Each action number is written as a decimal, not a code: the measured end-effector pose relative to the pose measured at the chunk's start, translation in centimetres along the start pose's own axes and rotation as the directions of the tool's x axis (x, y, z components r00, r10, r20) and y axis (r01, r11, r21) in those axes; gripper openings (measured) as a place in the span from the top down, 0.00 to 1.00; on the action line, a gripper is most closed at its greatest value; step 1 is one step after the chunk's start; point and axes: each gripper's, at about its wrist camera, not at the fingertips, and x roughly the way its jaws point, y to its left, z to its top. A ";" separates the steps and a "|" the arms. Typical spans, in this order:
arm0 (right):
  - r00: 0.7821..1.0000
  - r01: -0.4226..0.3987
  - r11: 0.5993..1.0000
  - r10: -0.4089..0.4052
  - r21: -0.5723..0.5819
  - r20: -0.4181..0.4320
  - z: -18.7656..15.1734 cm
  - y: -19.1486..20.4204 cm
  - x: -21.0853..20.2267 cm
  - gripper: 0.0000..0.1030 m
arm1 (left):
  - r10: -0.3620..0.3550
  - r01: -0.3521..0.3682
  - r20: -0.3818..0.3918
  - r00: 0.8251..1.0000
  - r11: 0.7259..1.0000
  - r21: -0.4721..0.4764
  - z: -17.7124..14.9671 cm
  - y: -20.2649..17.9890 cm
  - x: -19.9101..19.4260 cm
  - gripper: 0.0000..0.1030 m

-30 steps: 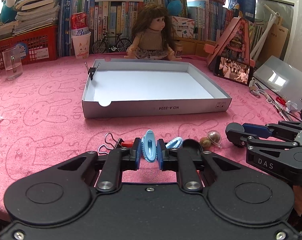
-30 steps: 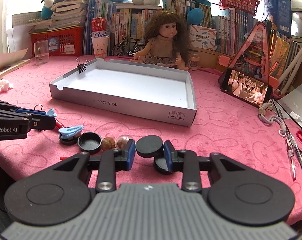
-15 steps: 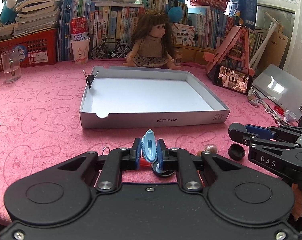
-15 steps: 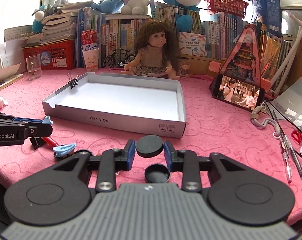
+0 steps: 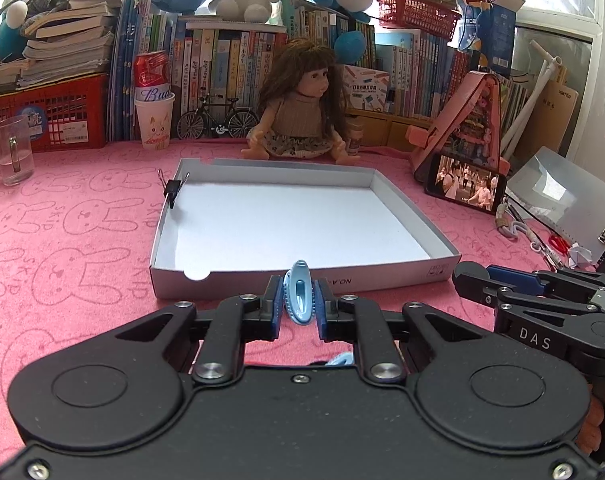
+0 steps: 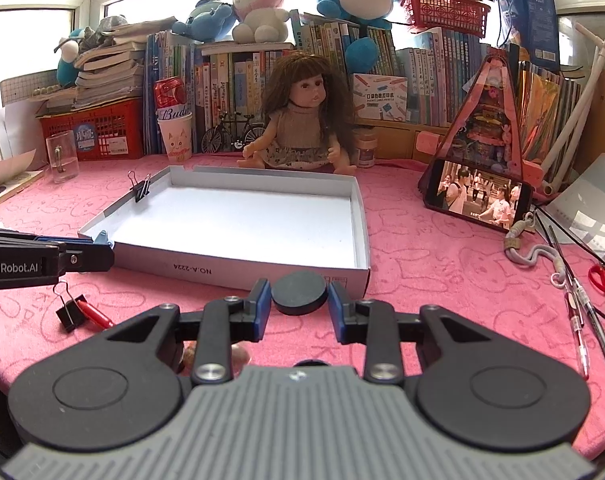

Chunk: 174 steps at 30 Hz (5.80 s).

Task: Organize rigid objects
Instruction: 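Lift and carry the blue clip with the left gripper while the right carries the lid to the white tray, then open the left gripper over the tray while the right gripper releases the lid into it, then move the left gripper to the black binder clip while the right moves to the black cup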

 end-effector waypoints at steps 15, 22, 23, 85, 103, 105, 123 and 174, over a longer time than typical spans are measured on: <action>0.999 -0.040 0.997 0.040 0.062 0.010 2.5 -1.1 2.8 0.64 | -0.022 0.022 -0.005 1.000 0.999 -0.047 3.9 0.6 3.7 0.85; 0.999 -0.050 0.996 0.050 0.074 0.008 3.3 -1.6 4.3 0.64 | -0.022 0.020 -0.032 0.999 0.998 -0.054 5.0 0.9 6.0 0.85; 0.999 -0.051 0.996 0.050 0.073 0.007 3.5 -1.6 4.5 0.64 | -0.025 0.023 -0.039 0.999 0.998 -0.059 5.2 1.0 6.4 0.85; 0.978 -0.098 0.977 0.130 0.189 -0.166 5.6 -1.9 16.7 0.42 | -0.007 -0.017 -0.202 0.979 0.993 -0.114 7.8 3.4 17.9 0.68; 0.991 -0.088 0.985 0.102 0.148 -0.091 6.4 -2.2 12.6 0.14 | -0.015 0.005 -0.104 0.994 0.995 -0.096 7.8 3.3 12.3 0.38; 0.991 -0.091 0.985 0.104 0.147 -0.086 6.3 -2.3 12.1 0.14 | -0.019 0.010 -0.093 0.995 0.995 -0.096 7.6 3.4 11.5 0.33; 0.992 -0.115 0.987 0.120 0.116 -0.032 4.0 -2.4 7.1 0.01 | -0.027 0.023 -0.034 0.999 0.995 -0.097 4.4 3.6 5.8 0.20; 0.999 0.030 1.000 -0.030 0.004 0.018 -6.1 -2.2 0.4 0.00 | 0.077 -0.076 -0.001 0.997 0.997 0.019 -7.1 4.9 -2.4 0.61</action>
